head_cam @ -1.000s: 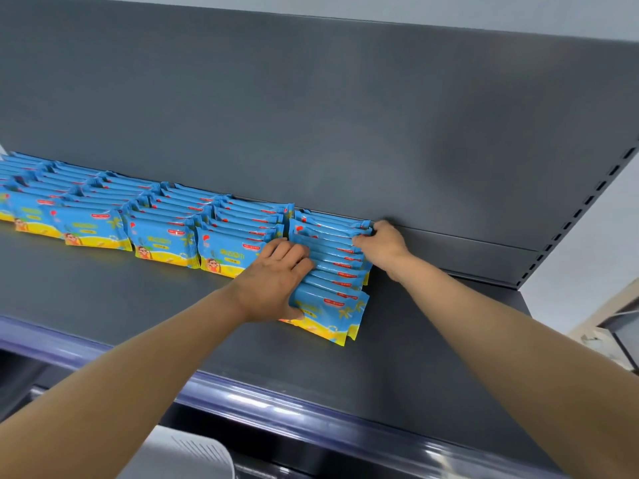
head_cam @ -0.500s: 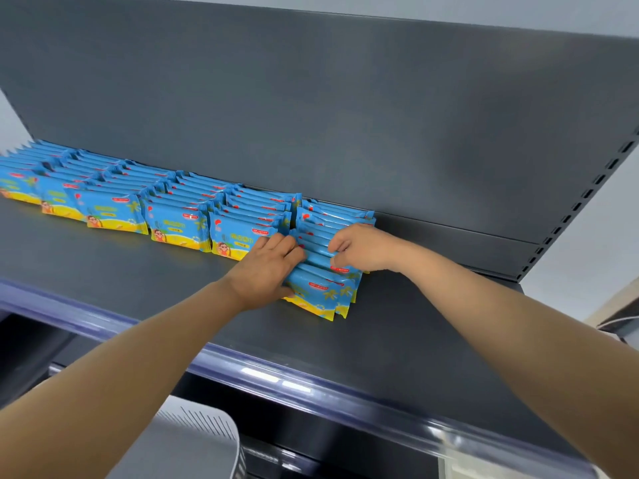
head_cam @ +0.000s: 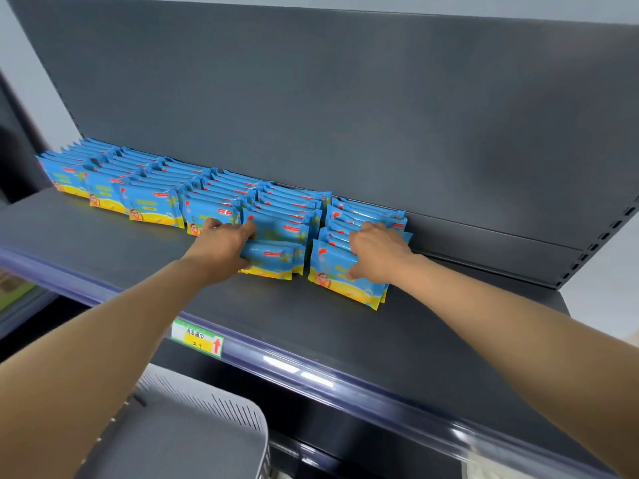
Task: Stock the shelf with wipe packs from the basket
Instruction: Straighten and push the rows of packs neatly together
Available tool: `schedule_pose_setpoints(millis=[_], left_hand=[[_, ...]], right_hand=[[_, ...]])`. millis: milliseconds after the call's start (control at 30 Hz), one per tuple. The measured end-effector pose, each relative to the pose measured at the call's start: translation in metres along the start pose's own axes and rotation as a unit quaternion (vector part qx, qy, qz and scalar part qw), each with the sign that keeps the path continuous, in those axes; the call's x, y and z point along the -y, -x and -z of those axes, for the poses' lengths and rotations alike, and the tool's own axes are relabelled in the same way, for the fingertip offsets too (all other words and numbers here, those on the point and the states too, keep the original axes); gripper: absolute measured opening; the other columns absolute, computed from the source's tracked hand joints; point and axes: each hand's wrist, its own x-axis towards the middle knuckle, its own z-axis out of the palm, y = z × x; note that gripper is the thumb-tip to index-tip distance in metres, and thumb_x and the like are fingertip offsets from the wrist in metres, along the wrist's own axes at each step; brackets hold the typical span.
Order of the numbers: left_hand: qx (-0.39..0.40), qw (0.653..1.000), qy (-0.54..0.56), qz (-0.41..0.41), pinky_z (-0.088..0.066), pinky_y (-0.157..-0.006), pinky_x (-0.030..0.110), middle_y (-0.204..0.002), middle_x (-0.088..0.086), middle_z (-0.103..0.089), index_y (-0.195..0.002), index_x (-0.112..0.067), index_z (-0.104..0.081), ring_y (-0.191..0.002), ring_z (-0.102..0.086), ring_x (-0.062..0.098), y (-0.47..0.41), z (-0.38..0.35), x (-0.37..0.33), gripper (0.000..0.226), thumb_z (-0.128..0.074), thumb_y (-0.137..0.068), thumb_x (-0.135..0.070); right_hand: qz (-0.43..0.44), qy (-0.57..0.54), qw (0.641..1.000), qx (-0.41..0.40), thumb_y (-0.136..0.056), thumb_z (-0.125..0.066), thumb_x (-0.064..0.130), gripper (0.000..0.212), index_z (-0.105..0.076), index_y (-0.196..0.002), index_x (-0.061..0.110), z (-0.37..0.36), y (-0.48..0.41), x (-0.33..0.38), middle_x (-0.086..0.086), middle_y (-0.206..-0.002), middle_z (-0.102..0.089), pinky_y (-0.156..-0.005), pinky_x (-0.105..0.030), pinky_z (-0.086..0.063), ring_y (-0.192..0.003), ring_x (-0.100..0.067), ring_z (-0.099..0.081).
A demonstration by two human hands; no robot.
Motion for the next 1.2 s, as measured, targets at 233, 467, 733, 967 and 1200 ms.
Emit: schedule_pose_setpoints(millis=[233,467,733,967,1200], left_hand=[[-0.024,0.998,-0.063,-0.004,-0.024,-0.098,0.037,-0.111,0.004,-0.058,-0.119,-0.016,-0.049,-0.108,-0.051,0.025,-0.023,-0.008,0.012,0.041,-0.064,-0.082,-0.026],[-0.052,0.995,-0.072,-0.043,-0.025,-0.096,0.037,-0.12,0.006,-0.041,-0.126,-0.016,-0.052,-0.112,-0.035,0.027,-0.043,-0.011,0.009,0.05,-0.064,-0.082,-0.037],[-0.064,0.995,-0.038,-0.064,-0.019,-0.101,0.034,-0.118,0.001,-0.052,-0.121,-0.016,-0.041,-0.111,-0.048,0.021,-0.031,-0.022,0.012,0.046,-0.064,-0.083,-0.03],[-0.056,0.995,-0.005,-0.083,-0.018,-0.101,0.032,-0.118,0.001,-0.053,-0.119,-0.015,-0.05,-0.112,-0.05,0.022,-0.03,-0.022,0.021,0.038,-0.063,-0.085,-0.029],[-0.034,0.996,0.037,-0.076,-0.018,-0.1,0.032,-0.113,0.001,-0.057,-0.115,-0.016,-0.056,-0.107,-0.051,0.021,-0.028,-0.013,0.044,0.032,-0.064,-0.084,-0.022]], right_hand=[[-0.017,0.034,0.999,-0.013,-0.081,-0.057,0.003,0.024,-0.056,-0.106,0.003,-0.006,-0.008,0.019,-0.014,-0.112,-0.049,-0.083,-0.036,-0.041,-0.106,-0.029,-0.045],[-0.049,-0.022,0.999,0.002,-0.077,-0.054,0.0,0.019,-0.051,-0.095,0.006,-0.003,-0.015,0.026,-0.012,-0.101,-0.055,-0.065,-0.032,-0.038,-0.082,-0.024,-0.044],[-0.058,0.001,0.998,-0.003,-0.078,-0.063,0.012,0.037,-0.05,-0.112,0.006,-0.007,-0.021,0.027,-0.01,-0.106,-0.055,-0.066,-0.032,-0.037,-0.094,-0.025,-0.051],[-0.068,0.008,0.998,-0.017,-0.078,-0.067,0.018,0.047,-0.047,-0.118,0.005,-0.008,-0.024,0.033,-0.011,-0.111,-0.054,-0.069,-0.032,-0.038,-0.101,-0.027,-0.052],[-0.027,-0.014,0.997,-0.072,-0.083,-0.059,0.018,0.036,-0.049,-0.115,0.006,0.0,-0.037,0.055,-0.013,-0.115,-0.053,-0.08,-0.035,-0.04,-0.106,-0.029,-0.049]])
